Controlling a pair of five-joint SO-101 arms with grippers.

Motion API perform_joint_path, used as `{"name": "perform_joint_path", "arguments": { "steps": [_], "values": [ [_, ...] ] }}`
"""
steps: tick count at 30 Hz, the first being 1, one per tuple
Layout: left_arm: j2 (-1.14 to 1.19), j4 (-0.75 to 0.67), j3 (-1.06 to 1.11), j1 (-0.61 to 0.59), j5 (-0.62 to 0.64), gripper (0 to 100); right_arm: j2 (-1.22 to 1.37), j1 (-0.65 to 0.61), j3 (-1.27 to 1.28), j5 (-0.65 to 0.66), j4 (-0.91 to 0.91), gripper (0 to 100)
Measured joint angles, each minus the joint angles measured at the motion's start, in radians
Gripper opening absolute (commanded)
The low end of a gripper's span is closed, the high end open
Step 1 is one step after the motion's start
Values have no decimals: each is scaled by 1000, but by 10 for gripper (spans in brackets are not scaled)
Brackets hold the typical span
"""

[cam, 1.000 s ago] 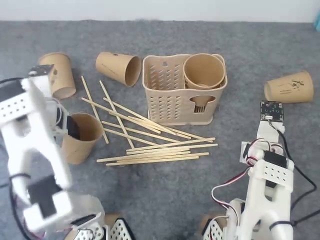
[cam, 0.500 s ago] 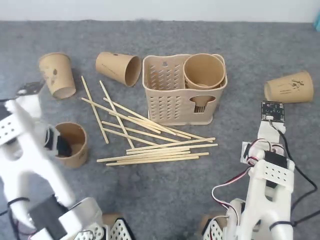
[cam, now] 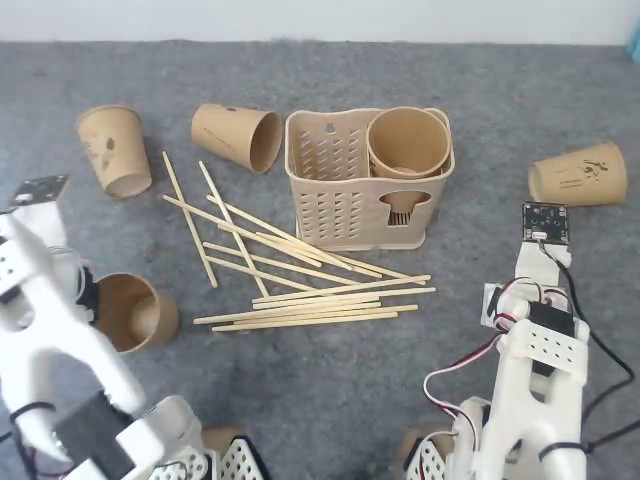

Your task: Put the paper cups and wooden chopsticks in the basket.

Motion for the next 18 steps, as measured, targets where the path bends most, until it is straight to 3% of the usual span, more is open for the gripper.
{"name": "perform_joint_path", "arguments": {
  "steps": [11, 18],
  "values": [
    [-5, 61, -137, 0, 6, 12, 0, 18, 3, 0, 0, 8],
    [-126, 63, -278, 26, 158, 11, 0, 26, 3, 0, 0, 8]
  ]
}}
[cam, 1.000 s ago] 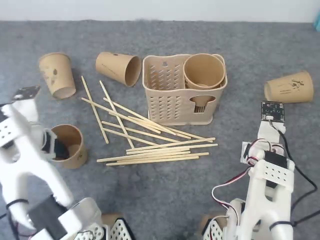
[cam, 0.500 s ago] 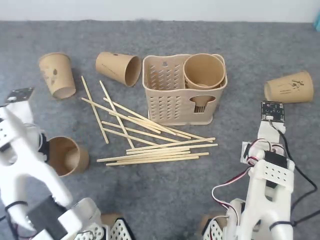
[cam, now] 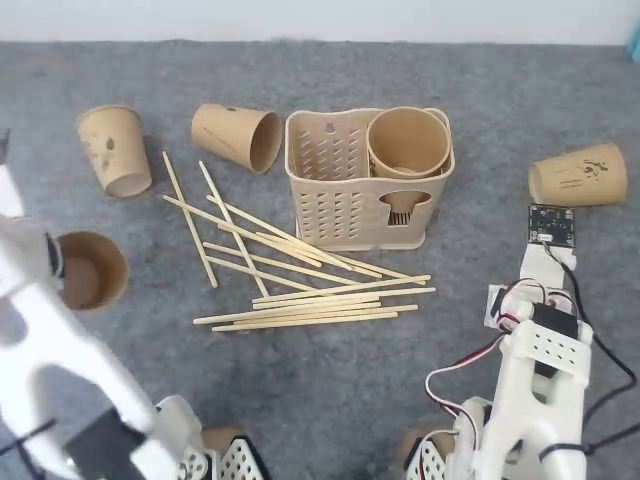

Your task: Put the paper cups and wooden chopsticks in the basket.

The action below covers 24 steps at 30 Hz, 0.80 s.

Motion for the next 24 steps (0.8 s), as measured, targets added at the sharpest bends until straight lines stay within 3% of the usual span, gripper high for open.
{"name": "perform_joint_path", "arguments": {
  "steps": [8, 14, 24],
  "values": [
    [-181, 5, -15, 203, 230, 11, 0, 0, 0, 0, 0, 8],
    [-193, 5, -118, 388, 443, 11, 0, 0, 0, 0, 0, 8],
    [-206, 3, -420, 830, 729, 12, 0, 0, 9, 0, -2, 8]
  ]
}}
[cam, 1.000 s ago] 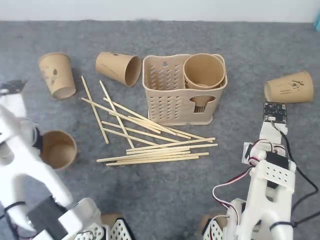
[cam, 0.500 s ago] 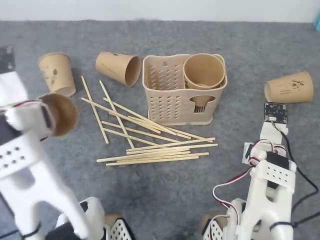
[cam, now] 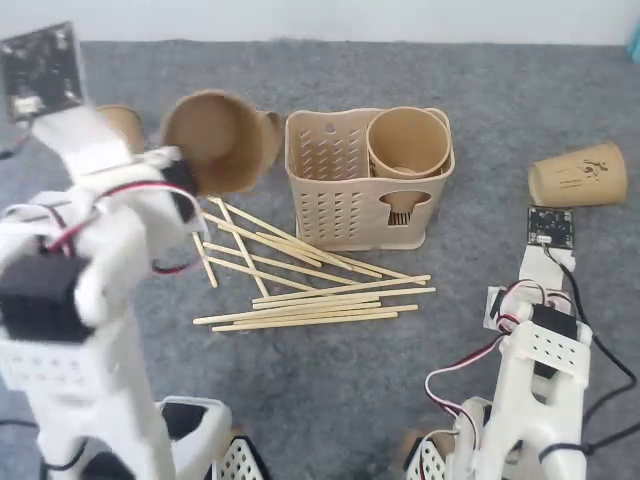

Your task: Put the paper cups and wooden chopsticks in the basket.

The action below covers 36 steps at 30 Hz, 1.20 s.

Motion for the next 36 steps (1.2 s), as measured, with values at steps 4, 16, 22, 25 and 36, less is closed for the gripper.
{"name": "perform_joint_path", "arguments": {
  "steps": [4, 16, 22, 25, 36],
  "values": [
    [8, -97, -35, 124, 61, 12, 0, 0, 0, 0, 0, 8],
    [384, -180, -351, 305, 181, 12, 0, 0, 9, 0, -31, 8],
    [629, -106, -583, 385, 221, 12, 0, 0, 9, 0, -35, 8],
    [724, -55, -678, 390, 255, 13, 0, 0, 9, 0, -35, 8],
    [830, 3, -801, 408, 296, 13, 0, 0, 9, 0, -48, 8]
  ]
}}
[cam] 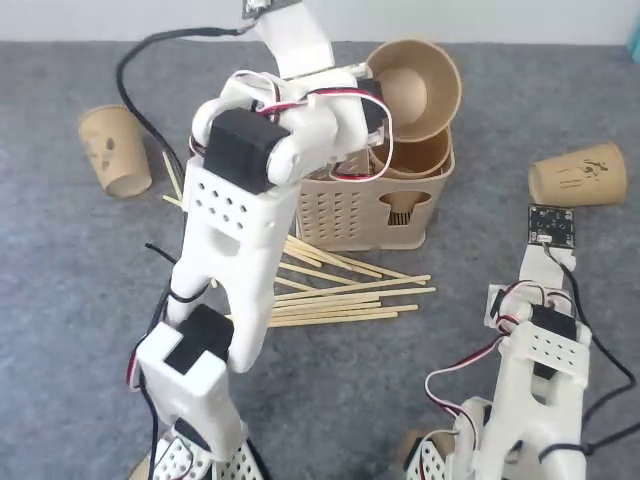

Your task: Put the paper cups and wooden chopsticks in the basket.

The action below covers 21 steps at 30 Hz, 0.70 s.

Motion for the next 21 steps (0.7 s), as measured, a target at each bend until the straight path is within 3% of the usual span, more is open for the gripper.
{"name": "perform_joint_path", "arguments": {
  "steps": [8, 12, 21],
  "values": [
    [-97, 0, 190, 107, 0, 13, 0, 0, 2, 0, -12, 8],
    [-129, 0, 301, 63, 0, 13, 0, 0, 2, 0, -12, 8],
    [-143, 0, 321, 12, 0, 13, 0, 0, 2, 0, -12, 8]
  ]
}}
